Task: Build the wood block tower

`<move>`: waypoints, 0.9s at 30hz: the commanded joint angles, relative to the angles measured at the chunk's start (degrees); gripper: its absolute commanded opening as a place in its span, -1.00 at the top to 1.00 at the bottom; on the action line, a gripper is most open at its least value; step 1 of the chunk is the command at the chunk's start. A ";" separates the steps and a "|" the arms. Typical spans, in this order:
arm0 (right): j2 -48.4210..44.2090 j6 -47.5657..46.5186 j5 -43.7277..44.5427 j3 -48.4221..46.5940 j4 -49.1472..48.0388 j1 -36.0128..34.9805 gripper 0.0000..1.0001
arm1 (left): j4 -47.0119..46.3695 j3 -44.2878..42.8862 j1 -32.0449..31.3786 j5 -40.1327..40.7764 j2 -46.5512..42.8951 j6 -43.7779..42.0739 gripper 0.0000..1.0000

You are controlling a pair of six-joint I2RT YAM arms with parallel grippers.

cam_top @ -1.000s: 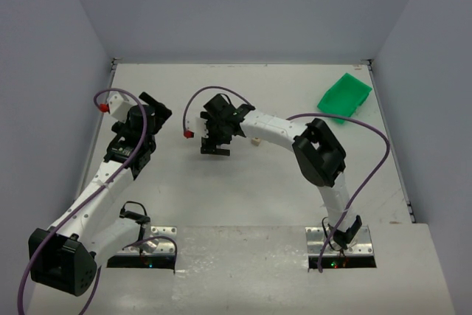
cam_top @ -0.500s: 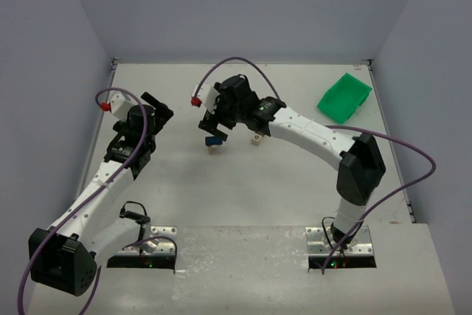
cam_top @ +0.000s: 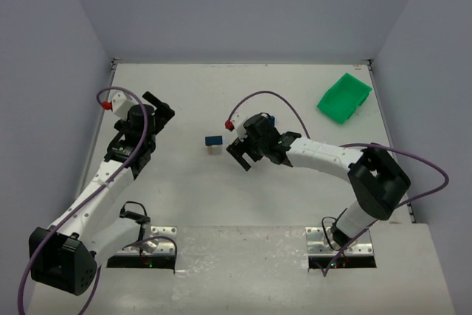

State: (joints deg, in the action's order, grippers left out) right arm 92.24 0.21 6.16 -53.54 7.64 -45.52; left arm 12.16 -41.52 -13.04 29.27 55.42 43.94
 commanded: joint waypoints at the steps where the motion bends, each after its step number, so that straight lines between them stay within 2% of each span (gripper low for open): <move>1: -4.23 7.43 3.32 1.94 -7.29 4.05 -0.97 | -3.01 0.03 0.29 -1.15 0.23 -0.90 -1.00; 6: -4.18 16.73 1.13 3.17 -7.28 9.60 -0.97 | -3.02 -0.32 0.29 -2.09 0.99 -1.39 -1.00; 9: -3.15 22.56 3.67 2.76 -7.15 11.34 -0.97 | -3.10 -0.44 0.29 -2.40 1.40 -1.41 -1.00; 14: 0.66 34.32 8.90 -1.16 -4.63 11.51 -0.97 | -3.16 -0.85 0.29 -3.01 2.25 -1.55 -1.00; 20: 4.67 45.50 14.14 -2.11 -6.63 11.04 -0.97 | -3.19 -0.99 0.29 -3.58 2.50 -1.72 -1.00; 27: 9.19 48.63 24.40 -6.22 -4.68 6.79 -0.97 | -3.54 -0.93 0.29 -4.63 2.58 -1.99 -1.00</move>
State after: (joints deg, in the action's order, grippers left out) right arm 99.15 44.31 21.59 -54.18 3.66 -35.90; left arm 11.57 -41.52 -13.04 25.66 58.17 42.72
